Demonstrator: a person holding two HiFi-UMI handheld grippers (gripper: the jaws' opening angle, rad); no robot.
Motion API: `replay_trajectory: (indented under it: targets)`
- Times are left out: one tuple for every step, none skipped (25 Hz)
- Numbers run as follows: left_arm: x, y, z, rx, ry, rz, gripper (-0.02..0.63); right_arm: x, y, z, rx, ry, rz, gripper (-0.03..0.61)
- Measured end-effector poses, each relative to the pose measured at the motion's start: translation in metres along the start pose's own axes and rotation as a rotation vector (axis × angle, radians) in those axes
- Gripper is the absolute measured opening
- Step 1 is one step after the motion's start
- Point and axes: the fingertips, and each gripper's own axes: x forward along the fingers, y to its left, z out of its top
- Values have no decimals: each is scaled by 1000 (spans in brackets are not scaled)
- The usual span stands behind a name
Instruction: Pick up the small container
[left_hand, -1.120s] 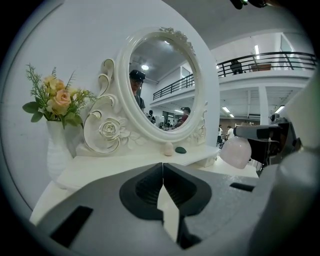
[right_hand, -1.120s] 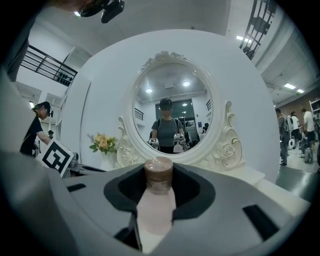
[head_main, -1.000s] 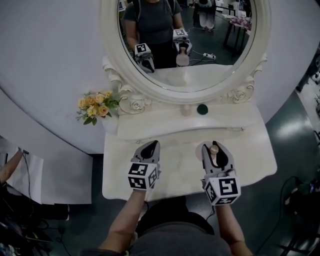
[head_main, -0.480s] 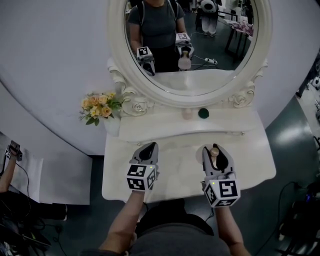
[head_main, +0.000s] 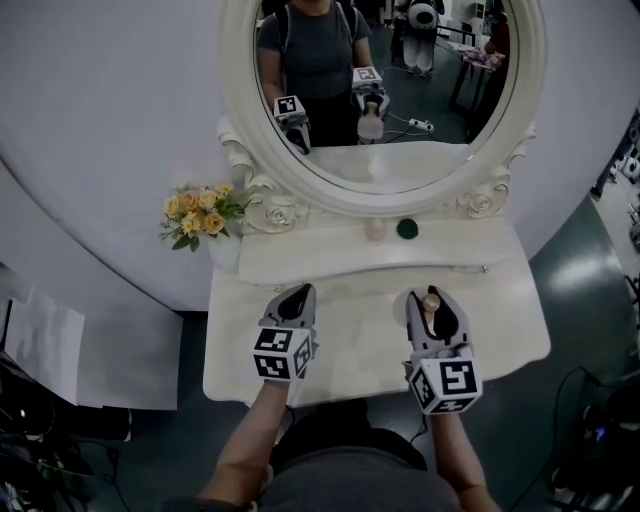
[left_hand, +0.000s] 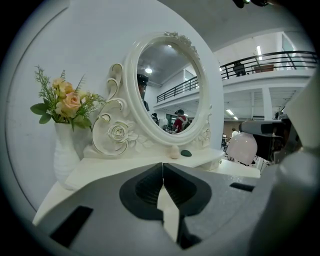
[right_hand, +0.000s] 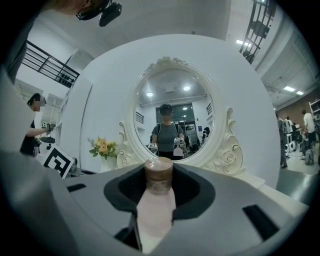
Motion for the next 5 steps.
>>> replay_trajectory:
  targets:
    - [0,0,0,0,0,1,8,0,0,1,1,-2,-1,144]
    - [0,0,0,0,-1,2,8,0,-1,1,2,-4,-2,144]
    - [0,1,-1,0,-2,3,8,-1,-1,1,4,-4,-2,144]
    - [0,1,-1,0,-3,4,8,0,-1,1,6,-5,-1,144]
    - [0,1,-1,0,-4,5,8,0,-2,1,9,-5,-1,144]
